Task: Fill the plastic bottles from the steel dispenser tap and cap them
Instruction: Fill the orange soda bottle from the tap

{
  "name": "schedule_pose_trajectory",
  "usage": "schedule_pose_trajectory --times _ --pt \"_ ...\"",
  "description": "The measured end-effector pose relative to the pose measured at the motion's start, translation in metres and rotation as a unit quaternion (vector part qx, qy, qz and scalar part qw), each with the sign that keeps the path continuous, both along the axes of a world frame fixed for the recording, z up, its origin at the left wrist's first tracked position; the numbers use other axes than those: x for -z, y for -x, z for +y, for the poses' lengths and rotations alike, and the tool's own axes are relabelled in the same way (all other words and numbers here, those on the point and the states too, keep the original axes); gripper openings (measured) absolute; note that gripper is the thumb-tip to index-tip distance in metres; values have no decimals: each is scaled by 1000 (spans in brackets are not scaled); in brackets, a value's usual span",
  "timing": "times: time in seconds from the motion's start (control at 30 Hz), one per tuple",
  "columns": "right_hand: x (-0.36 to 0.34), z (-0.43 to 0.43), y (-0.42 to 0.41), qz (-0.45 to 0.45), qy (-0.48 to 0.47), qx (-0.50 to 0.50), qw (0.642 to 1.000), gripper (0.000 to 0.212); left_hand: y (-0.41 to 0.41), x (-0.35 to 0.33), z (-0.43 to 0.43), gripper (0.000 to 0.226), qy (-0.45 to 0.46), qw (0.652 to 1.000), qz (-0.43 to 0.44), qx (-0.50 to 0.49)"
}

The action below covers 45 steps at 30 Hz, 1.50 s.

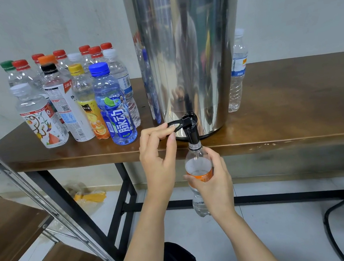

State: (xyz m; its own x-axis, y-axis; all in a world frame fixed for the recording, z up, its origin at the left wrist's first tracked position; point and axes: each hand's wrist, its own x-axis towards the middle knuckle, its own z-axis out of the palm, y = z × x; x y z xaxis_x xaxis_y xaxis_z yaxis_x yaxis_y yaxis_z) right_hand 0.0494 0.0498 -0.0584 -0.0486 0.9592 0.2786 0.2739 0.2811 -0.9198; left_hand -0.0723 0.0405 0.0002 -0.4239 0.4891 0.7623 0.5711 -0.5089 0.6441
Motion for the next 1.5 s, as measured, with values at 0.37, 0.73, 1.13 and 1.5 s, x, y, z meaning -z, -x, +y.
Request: schedule_pose_trajectory --times 0.37,0.73,1.13,1.5 --pt "-1 0 0 2 3 -2 1000 78 0 0 -1 13 2 1000 -4 3" --pt "0 -1 -1 11 5 -6 1000 77 -2 -2 -2 14 5 1000 -1 4" --pt "0 0 -1 15 6 -11 1000 76 -2 -2 -3 17 6 1000 -1 3" --pt "0 0 -2 12 2 -10 1000 77 -2 -2 -3 14 6 1000 -1 2"
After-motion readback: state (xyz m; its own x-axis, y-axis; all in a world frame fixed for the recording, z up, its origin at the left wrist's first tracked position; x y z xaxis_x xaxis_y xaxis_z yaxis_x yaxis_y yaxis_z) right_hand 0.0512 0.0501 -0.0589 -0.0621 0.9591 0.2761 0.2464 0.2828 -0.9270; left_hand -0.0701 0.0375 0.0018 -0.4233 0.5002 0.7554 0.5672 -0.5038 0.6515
